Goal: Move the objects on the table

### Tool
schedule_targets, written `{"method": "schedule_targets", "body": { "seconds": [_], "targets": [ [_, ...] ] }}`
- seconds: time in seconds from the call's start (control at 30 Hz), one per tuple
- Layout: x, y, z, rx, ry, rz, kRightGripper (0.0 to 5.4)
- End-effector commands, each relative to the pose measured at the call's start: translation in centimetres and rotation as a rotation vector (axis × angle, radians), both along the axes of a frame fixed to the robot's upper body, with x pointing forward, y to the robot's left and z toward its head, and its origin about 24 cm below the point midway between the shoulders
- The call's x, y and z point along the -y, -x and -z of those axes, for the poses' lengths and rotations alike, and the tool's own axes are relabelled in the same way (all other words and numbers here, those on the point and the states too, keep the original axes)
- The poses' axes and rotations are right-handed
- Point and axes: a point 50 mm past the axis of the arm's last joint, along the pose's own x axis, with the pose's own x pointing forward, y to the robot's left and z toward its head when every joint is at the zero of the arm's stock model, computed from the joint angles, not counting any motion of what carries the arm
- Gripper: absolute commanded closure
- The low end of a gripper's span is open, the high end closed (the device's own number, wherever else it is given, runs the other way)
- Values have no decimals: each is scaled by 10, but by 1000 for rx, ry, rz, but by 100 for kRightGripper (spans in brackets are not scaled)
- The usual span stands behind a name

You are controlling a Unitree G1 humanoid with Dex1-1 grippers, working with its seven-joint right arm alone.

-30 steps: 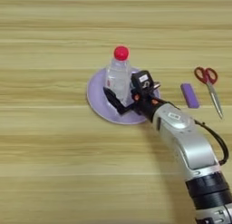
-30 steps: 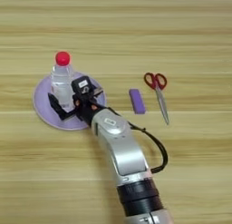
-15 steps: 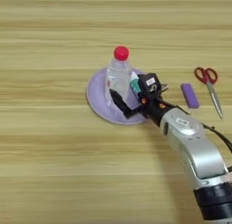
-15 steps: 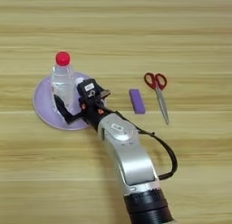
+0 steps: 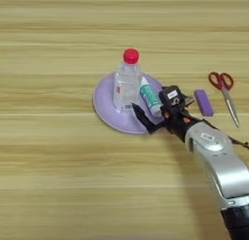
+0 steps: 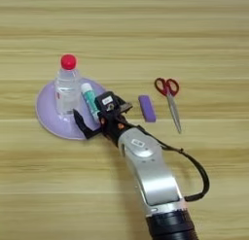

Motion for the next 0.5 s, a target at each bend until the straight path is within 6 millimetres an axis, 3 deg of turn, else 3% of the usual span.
{"method": "schedule_targets", "body": {
  "seconds": [0.03, 0.5],
  "targets": [
    [7, -9, -23, 117, 26, 6, 4],
    [10, -17, -10, 60, 31, 25, 4]
  ]
}}
